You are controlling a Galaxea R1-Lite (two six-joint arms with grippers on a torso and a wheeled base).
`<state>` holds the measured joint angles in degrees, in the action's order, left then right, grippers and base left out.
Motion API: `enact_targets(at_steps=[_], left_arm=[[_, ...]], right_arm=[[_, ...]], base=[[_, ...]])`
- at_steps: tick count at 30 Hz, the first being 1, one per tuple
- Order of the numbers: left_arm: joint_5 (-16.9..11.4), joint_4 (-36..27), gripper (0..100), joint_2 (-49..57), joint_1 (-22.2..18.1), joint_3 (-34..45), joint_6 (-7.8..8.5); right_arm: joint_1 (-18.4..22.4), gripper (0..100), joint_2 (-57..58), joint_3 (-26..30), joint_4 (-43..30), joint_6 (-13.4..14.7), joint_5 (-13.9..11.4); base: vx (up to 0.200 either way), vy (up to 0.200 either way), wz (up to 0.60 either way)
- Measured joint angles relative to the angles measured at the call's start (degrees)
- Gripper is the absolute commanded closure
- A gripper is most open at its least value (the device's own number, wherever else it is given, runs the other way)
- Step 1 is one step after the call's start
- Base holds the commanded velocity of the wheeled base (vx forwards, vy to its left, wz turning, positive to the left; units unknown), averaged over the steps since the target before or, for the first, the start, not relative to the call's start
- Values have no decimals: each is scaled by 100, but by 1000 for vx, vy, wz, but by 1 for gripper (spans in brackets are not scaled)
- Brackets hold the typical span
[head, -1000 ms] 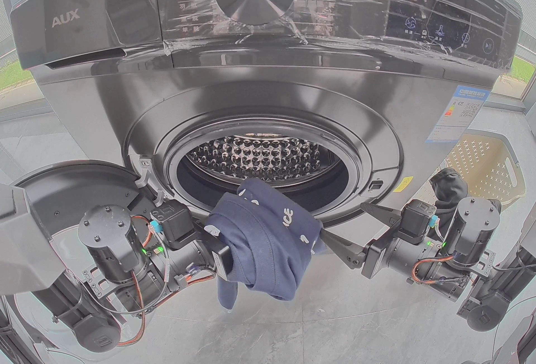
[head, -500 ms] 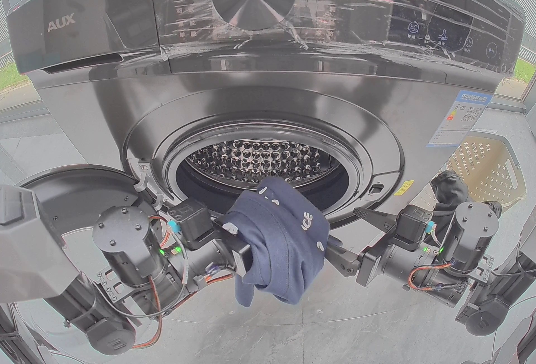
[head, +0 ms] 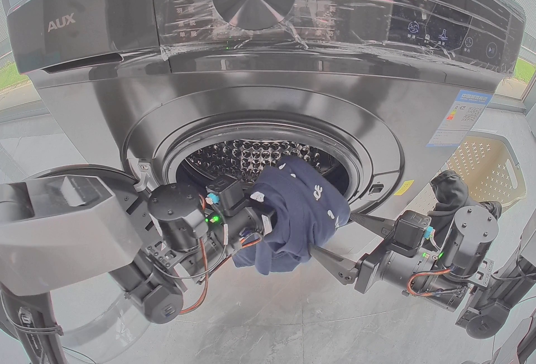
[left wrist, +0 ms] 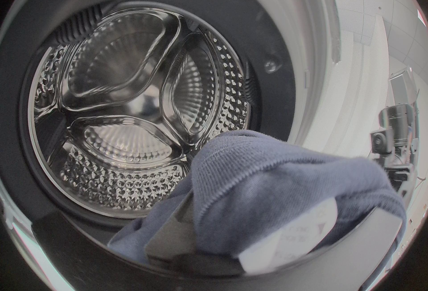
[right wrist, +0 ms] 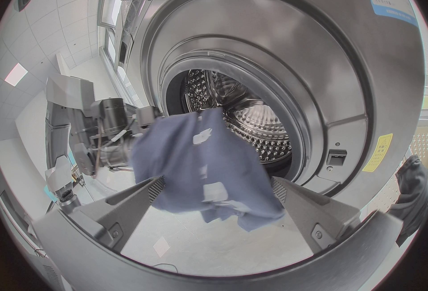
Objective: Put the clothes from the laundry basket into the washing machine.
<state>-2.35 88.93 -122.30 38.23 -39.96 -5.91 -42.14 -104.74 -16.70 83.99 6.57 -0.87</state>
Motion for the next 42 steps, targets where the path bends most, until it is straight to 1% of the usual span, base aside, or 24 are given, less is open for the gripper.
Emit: enact_targets(at_steps=[4, 8, 15, 18, 22, 28, 32, 37, 42], left_arm=[[-57, 5, 100, -424, -63, -660, -40], [-155, 11, 100, -783, -185, -1092, -111], [-121, -61, 100, -1169, -301, -1718, -141], [-44, -208, 100, -1296, -310, -1968, -144], [129, -496, 100, -1438, -347, -2400, -141], [304, -1259, 100, -1607, -455, -3200, -137], [451, -1604, 100, -1751, -540, -3805, -130], [550, -2048, 100, -1987, -673, -4521, -106], [714, -2349, 100, -2177, -745, -4970, -87]], right_arm=[[-18, 0, 4, 96, 1, 0, -9], [-33, 0, 2, 256, 1, -1, -17], [-90, 0, -16, 458, -10, -11, -30], [-135, 0, -30, 507, -10, -11, -28], [-190, 0, -63, 527, -7, -9, -22], [-226, 0, -107, 535, -2, -4, -20], [-236, 0, -129, 540, -2, 0, -17], [-236, 0, -154, 551, 0, 0, -17], [-236, 0, -173, 562, 1, 2, -17]], base=[[0, 0, 0], [0, 0, 0], [0, 0, 0], [0, 0, 0], [0, 0, 0], [0, 0, 0], [0, 0, 0], [0, 0, 0], [0, 0, 0]])
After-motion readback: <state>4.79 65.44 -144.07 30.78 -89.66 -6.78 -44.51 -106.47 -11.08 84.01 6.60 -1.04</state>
